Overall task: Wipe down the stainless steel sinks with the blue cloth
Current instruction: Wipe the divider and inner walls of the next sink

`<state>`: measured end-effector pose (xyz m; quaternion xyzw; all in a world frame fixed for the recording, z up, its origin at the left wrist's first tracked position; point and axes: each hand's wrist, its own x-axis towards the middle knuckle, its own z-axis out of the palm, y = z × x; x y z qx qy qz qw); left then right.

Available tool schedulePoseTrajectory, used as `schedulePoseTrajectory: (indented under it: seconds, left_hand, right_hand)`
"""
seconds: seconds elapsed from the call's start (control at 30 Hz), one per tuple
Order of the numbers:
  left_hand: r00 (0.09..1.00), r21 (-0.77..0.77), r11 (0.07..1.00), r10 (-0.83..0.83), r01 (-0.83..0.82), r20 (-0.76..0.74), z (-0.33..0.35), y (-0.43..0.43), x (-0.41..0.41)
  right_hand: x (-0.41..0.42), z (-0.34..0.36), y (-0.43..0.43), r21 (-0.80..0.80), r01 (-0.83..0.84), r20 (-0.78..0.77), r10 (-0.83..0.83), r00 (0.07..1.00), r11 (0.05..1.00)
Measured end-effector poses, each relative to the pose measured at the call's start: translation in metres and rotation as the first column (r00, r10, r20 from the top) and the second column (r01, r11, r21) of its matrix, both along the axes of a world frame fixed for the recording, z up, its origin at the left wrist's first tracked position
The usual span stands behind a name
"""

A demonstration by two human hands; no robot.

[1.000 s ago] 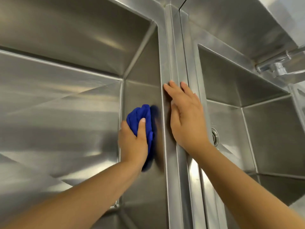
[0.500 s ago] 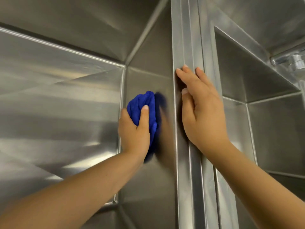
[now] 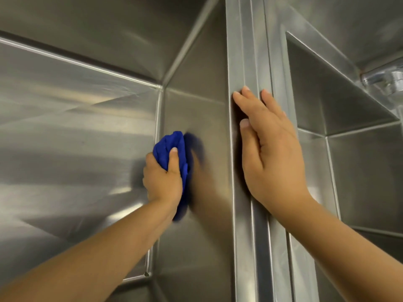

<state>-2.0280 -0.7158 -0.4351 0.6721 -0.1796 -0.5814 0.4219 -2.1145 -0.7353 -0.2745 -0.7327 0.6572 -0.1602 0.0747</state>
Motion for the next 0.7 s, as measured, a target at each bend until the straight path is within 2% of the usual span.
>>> schedulePoseTrajectory:
  seconds: [0.13,0.33,0.7]
  left_hand:
    - [0.998,-0.069,0.996,-0.056,0.054,-0.034,0.016,0.016,0.003]
    - [1.0,-0.122,0.992,-0.023,0.023,0.002,-0.002,0.008,0.0]
    - [0.999,-0.067,0.997,-0.032,0.035,0.041,-0.035,0.003,0.0]
  right_hand:
    - [0.0,0.0,0.0,-0.023,-0.009,0.0,0.009,1.0,1.0]
    - [-0.004,-0.001,0.0,-0.014,-0.019,0.006,0.019,1.0,1.0]
    - [-0.004,0.0,0.001,-0.016,-0.024,0.003,0.024,1.0,1.0]
